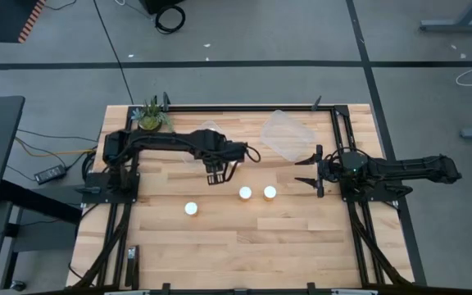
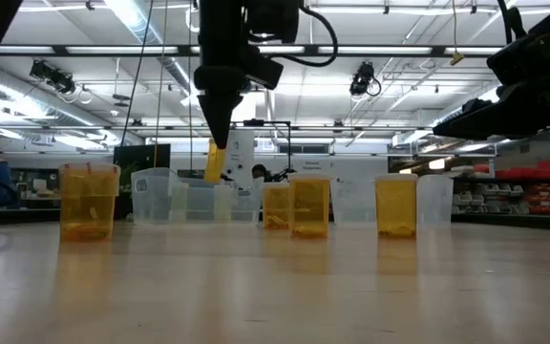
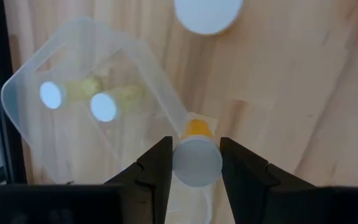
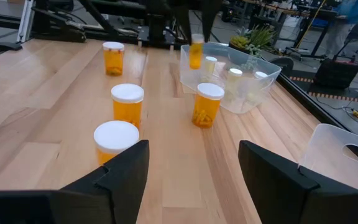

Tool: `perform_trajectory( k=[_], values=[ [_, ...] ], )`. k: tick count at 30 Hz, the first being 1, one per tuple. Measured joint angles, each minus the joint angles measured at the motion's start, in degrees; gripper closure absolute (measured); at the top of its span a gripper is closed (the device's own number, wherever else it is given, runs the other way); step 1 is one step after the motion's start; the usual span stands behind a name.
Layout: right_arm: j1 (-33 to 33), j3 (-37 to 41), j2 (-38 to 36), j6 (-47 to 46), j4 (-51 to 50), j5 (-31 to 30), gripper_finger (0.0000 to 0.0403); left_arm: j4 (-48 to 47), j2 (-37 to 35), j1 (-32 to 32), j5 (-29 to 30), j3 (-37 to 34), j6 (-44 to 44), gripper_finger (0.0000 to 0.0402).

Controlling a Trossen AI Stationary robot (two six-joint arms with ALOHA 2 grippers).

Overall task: Pick and place medicine bottles into bin by pill shape (circle, oval)
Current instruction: Put the small orange pill bottle into the left transparent bin

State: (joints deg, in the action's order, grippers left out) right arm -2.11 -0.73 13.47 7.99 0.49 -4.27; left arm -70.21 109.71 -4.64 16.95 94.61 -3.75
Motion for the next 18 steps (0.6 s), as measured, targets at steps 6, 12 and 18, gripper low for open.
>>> perform_trajectory(
  k=[6,12,18],
  values=[
    [0.0,0.0,-0.01,0.0,0.0,0.01,0.0148,-0.64,0.0,-2.51,-0.02,0.0,0.54,0.0276],
    [0.0,0.0,0.0,0.0,0.0,0.01,0.0148,-0.88,0.0,-5.15,-0.04,0.0,0.63,0.027],
    [0.0,0.0,-0.01,0.0,0.0,0.0,0.0148,0.6,0.02,-8.24,-0.02,-1.66,-0.05,0.0271]
  ],
)
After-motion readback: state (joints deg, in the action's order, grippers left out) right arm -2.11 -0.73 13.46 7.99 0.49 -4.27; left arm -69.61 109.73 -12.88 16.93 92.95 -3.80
